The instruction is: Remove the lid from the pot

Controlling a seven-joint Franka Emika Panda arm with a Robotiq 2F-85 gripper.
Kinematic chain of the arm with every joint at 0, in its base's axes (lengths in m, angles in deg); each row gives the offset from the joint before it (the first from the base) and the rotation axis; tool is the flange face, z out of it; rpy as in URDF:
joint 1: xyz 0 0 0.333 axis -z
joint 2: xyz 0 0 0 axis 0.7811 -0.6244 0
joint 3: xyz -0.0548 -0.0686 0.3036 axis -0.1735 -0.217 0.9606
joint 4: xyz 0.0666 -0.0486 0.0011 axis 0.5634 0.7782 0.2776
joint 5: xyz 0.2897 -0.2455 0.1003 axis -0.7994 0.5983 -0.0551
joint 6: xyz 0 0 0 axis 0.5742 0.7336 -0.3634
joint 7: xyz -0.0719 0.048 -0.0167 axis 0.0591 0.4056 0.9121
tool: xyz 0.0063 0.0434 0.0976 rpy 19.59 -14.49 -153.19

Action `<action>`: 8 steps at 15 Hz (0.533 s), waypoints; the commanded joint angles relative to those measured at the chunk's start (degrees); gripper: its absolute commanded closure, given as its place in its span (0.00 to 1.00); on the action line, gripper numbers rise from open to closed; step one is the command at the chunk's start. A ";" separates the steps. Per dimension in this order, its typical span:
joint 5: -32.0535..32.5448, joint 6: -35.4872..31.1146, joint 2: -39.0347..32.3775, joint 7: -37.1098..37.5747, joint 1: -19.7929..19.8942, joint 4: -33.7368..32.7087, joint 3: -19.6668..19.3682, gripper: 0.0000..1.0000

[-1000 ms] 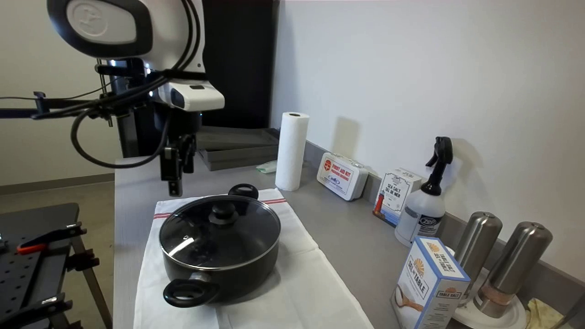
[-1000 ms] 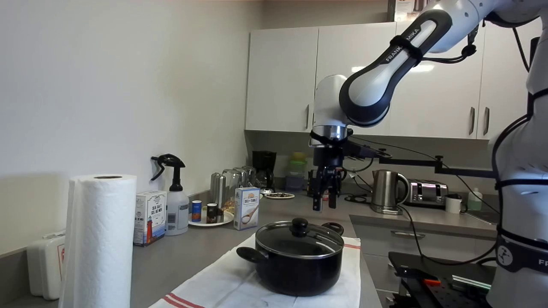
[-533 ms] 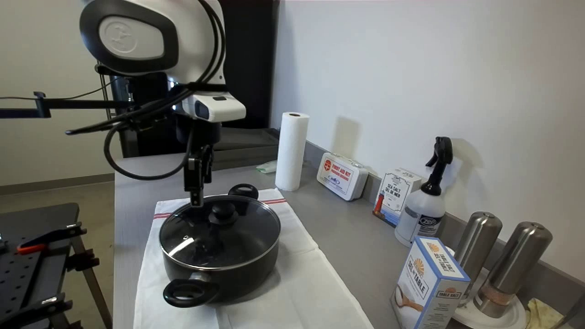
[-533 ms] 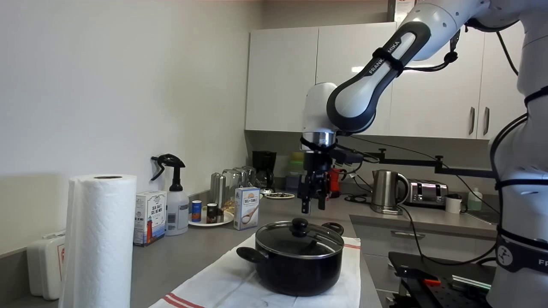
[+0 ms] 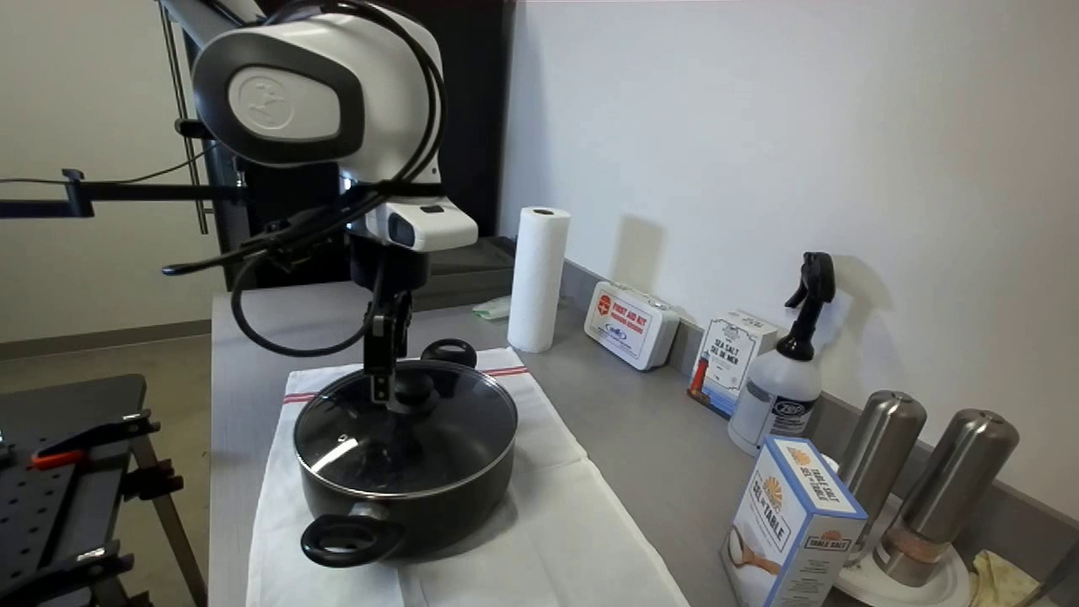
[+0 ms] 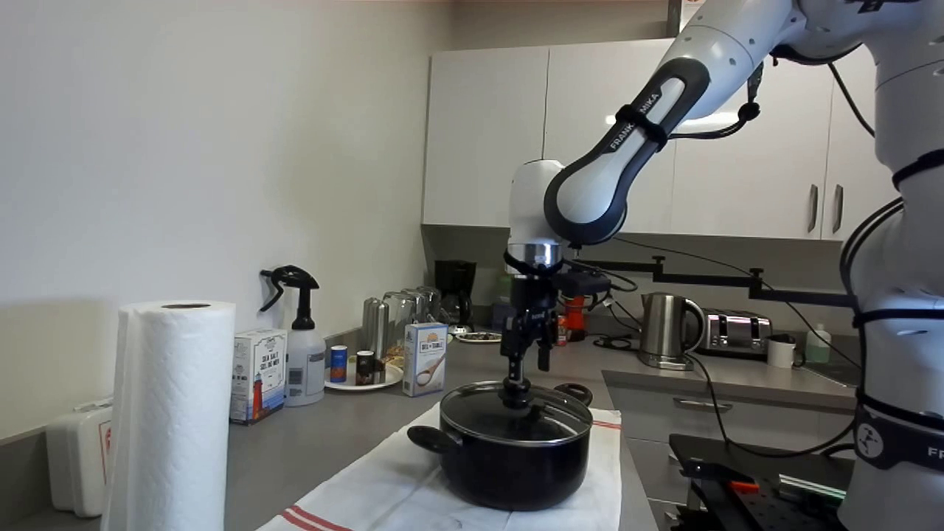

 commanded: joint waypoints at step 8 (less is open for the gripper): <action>0.21 -1.22 -5.08 0.83 -1.18 -4.25 -1.47 0.00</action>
